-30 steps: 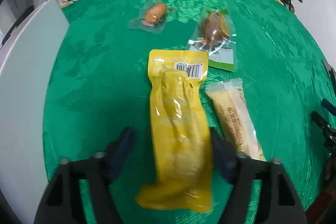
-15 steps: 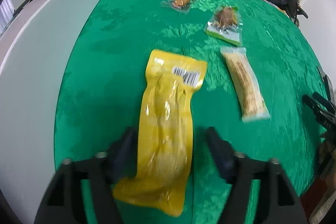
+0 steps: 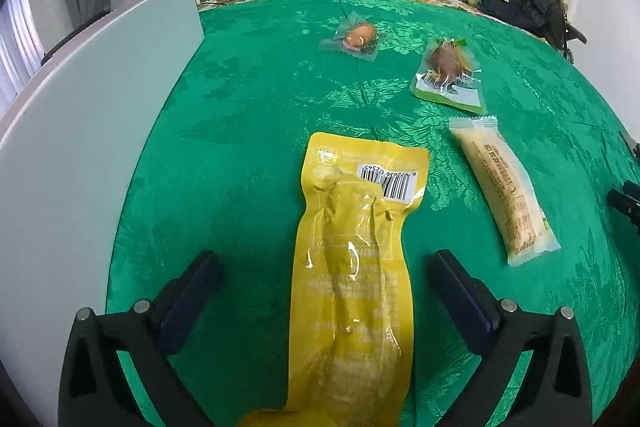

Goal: Organize snacks
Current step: 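Lift the yellow sausage packet with the left tool and hold it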

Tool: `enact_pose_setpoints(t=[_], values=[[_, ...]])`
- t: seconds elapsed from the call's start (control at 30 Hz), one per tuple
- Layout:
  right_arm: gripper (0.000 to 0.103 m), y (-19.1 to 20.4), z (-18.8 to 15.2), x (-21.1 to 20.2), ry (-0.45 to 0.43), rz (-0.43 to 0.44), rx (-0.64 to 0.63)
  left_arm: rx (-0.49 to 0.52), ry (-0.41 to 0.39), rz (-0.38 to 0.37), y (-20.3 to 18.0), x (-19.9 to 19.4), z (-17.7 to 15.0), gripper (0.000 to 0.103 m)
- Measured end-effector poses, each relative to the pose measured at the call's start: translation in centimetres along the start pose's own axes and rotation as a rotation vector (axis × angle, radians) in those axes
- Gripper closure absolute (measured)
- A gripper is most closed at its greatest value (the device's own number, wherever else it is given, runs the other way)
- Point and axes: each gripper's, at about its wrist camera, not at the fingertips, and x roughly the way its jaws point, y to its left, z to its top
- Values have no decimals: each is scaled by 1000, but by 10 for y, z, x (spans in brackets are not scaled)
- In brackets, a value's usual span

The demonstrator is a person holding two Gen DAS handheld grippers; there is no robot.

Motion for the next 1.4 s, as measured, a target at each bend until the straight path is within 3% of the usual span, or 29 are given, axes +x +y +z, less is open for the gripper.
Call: enact_pose_setpoints(t=[1.4], values=[[11, -2, -3, -2, 3, -12, 15, 9, 14, -7, 2, 5, 6, 0]])
